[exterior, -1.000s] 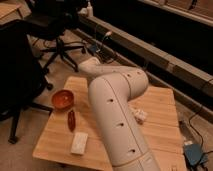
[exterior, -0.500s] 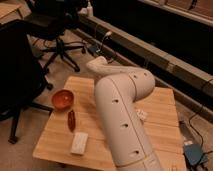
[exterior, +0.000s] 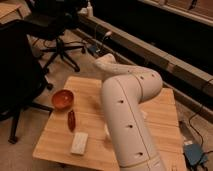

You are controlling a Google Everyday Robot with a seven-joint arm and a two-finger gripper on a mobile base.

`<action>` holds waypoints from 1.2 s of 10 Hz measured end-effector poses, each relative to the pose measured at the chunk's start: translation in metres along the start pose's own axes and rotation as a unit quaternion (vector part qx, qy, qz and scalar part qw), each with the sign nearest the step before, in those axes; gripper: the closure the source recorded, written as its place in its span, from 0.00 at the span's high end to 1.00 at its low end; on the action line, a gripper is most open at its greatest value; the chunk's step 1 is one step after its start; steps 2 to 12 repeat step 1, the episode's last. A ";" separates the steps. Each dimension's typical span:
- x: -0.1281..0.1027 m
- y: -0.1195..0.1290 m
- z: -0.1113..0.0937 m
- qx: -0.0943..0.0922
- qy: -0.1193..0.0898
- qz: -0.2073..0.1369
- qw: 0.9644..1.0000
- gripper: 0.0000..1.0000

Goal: Push the eraser across the table

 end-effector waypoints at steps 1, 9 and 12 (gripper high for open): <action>0.001 -0.005 0.001 -0.002 0.003 0.004 1.000 0.04; 0.001 -0.005 0.001 -0.002 0.003 0.004 1.000 0.04; 0.001 -0.005 0.001 -0.002 0.003 0.004 1.000 0.04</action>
